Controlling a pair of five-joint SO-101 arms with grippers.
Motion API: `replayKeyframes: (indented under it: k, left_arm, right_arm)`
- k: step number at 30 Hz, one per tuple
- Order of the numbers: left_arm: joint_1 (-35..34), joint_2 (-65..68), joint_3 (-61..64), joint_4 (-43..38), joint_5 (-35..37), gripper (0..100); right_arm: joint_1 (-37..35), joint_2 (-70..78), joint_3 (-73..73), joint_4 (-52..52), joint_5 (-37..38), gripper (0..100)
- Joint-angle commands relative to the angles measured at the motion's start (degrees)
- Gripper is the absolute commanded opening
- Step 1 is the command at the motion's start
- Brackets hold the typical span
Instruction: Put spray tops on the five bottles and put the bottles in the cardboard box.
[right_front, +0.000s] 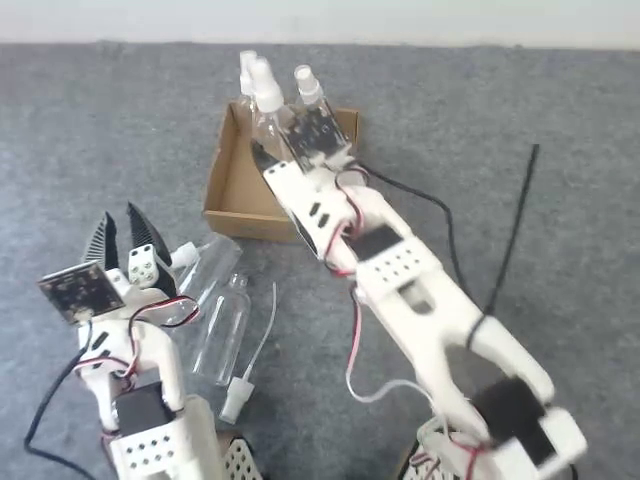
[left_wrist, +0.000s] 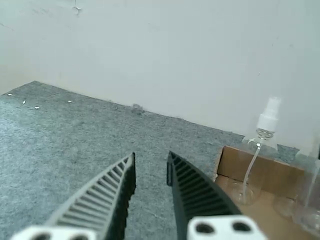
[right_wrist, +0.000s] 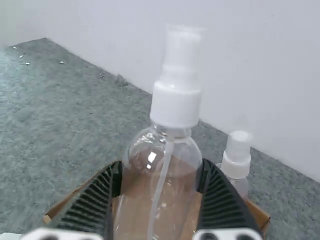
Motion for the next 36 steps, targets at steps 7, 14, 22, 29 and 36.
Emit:
replayKeyframes:
  k: [7, 14, 22, 29, 36]
  left_arm:
    - [0.09, -0.35, -0.57, 0.0, 0.26, 10]
    - [0.09, -0.35, -0.57, 0.0, 0.18, 10]
    - [0.0, -0.35, -0.57, 0.0, 0.18, 10]
    - [0.0, -0.35, -0.57, 0.0, 0.18, 10]
    - [-0.18, -0.35, -0.57, 0.0, 0.18, 10]
  right_arm:
    - [-2.51, 16.57, -16.0, -8.66, 1.14, 0.6]
    - [-2.51, 24.13, -16.26, -17.63, 1.23, 0.6]
    - [-2.51, 31.16, -16.09, -30.2, 1.32, 0.6]
    - [-2.95, 37.14, -16.26, -39.43, 1.32, 0.6]
    - [-4.26, 41.27, -16.88, -43.3, 1.32, 0.6]
